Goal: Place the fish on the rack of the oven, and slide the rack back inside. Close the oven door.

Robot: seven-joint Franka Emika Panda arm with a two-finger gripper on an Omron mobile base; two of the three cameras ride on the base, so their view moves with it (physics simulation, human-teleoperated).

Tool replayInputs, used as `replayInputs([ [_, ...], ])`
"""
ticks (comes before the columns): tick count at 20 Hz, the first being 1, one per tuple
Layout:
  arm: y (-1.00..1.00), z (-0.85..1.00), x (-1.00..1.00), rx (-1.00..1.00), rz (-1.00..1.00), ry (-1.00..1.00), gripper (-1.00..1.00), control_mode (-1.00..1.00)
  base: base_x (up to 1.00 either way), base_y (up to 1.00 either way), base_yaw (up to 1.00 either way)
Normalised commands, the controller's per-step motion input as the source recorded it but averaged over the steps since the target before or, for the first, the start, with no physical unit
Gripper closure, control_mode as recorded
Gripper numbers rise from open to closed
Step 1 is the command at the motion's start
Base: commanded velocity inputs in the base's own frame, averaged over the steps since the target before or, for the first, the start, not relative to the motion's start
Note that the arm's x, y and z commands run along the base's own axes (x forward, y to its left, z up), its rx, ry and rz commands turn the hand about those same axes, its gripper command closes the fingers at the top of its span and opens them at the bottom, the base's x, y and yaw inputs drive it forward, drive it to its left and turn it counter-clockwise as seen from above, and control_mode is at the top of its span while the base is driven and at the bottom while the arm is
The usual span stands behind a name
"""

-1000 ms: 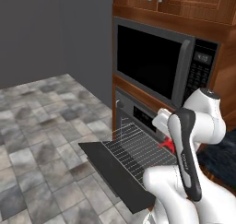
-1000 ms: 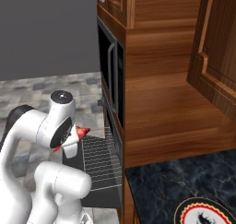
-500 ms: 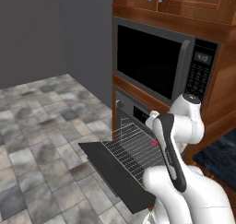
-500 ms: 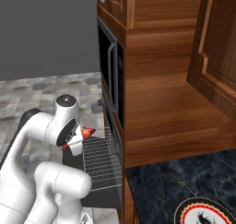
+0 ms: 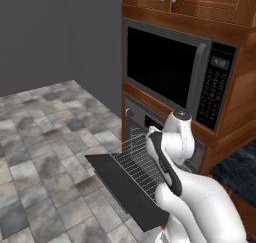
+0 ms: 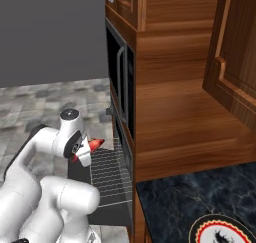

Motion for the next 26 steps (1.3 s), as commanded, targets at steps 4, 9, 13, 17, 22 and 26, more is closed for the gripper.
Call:
replayInputs([
  [4, 0.01, -0.59, 0.56, -0.03, 0.0, 0.0, 1.0, -1.0, 0.0, 0.0, 0.0],
  [9, 0.02, -0.6, 0.52, -0.01, 0.0, 0.0, 1.0, -1.0, 0.0, 0.0, 0.0],
  [13, 0.0, -0.73, 0.52, 0.0, 0.0, 0.0, 1.0, -1.0, 0.0, 0.0, 0.0],
  [17, 0.01, -0.7, 0.51, 0.0, 0.0, 0.0, 1.0, -1.0, 0.0, 0.0, 0.0],
  [22, 0.05, -0.5, 0.52, 0.0, 0.0, 0.0, 1.0, -1.0, 0.0, 0.0, 0.0],
  [26, 0.0, -0.37, 0.55, 0.0, 0.0, 0.0, 1.0, -1.0, 0.0, 0.0, 0.0],
])
